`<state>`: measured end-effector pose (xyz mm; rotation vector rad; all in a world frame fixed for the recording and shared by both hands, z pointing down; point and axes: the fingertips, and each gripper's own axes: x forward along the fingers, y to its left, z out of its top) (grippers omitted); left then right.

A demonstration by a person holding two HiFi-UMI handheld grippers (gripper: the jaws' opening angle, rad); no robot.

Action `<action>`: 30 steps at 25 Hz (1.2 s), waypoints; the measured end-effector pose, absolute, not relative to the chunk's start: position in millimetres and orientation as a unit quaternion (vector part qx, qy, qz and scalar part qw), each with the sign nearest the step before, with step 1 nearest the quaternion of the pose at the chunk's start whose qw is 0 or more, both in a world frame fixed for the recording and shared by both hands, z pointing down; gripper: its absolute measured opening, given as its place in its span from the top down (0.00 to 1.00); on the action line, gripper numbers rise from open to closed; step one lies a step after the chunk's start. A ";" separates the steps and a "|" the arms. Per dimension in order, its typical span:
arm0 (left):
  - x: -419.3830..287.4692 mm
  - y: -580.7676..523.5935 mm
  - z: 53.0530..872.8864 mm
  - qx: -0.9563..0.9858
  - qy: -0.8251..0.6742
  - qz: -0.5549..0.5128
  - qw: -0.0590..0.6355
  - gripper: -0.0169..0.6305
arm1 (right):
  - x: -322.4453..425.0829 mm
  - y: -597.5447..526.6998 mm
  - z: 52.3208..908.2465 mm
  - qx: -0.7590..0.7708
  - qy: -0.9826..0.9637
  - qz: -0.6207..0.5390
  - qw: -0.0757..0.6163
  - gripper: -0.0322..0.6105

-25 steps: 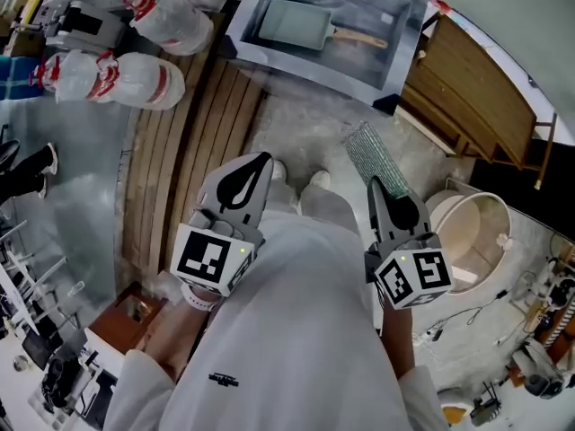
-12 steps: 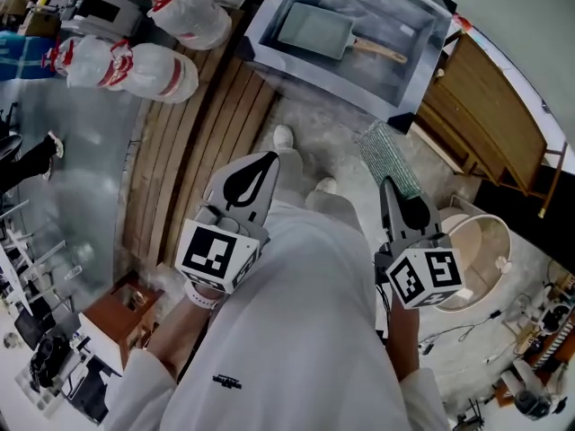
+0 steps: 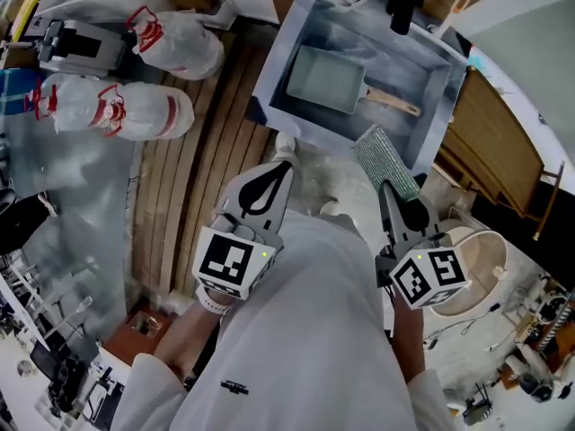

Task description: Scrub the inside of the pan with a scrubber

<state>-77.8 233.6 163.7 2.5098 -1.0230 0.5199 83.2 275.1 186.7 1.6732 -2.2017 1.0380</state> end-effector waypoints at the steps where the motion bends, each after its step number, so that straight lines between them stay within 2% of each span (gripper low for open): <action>1: -80.4 217.8 163.8 0.895 -0.356 0.185 0.195 0.97 | 77.1 259.6 187.6 0.565 -0.739 0.354 0.096 0.84; 12: -101.7 75.5 180.4 0.894 -0.329 0.203 0.227 0.97 | 47.9 118.5 205.8 0.586 -0.713 0.371 0.103 0.84; 19: -84.4 55.6 197.3 0.888 -0.328 0.226 0.229 0.97 | 39.3 97.4 244.3 0.519 -0.734 0.418 0.134 0.84; 24: -76.3 52.0 249.4 0.858 -0.325 0.310 0.249 0.97 | 37.0 77.9 279.1 0.479 -0.744 0.439 0.157 0.84; 30: -57.1 30.5 285.1 0.851 -0.338 0.292 0.278 0.97 | 34.2 52.8 336.3 0.435 -0.746 0.474 0.172 0.84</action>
